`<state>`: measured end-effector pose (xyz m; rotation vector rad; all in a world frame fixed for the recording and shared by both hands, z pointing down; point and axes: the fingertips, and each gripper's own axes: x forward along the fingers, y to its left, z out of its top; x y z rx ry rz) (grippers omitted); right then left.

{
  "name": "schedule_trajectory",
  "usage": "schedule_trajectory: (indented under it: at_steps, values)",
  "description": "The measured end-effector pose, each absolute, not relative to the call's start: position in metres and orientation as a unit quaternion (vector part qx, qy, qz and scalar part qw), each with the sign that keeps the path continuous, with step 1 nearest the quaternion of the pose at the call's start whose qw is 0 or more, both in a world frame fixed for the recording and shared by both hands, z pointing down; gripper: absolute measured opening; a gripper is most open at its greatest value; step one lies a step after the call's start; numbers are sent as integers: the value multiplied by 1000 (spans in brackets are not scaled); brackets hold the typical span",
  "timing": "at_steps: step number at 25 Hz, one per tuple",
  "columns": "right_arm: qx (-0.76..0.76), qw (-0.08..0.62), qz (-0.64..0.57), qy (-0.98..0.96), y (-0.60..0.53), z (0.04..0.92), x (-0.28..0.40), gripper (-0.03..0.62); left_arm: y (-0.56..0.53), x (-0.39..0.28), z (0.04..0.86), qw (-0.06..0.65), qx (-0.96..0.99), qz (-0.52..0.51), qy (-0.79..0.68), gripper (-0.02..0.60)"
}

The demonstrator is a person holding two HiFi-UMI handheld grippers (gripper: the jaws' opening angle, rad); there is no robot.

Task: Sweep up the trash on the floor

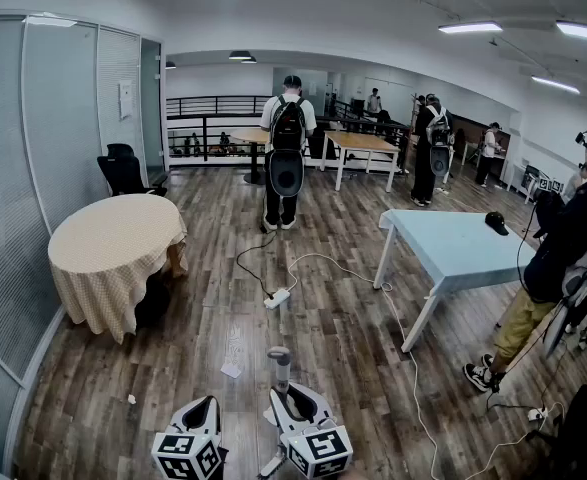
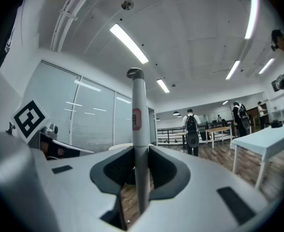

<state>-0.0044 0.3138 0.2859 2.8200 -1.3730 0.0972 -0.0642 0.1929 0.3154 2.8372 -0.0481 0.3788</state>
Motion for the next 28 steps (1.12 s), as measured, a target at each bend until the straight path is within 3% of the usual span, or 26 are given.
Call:
schedule_trajectory:
  at_steps: [7,20,28]
  values:
    - [915,22,-1,-403,343,277,19,97,211,-59,313,90,987,129,-18,-6]
    - [922,9,19,-387,358,288,17,97,216,-77,332,98,983,153,-11,-6]
    - [924,5,43,-379,313,293,14,95,165,-86,341,114,982,149,-2,-6]
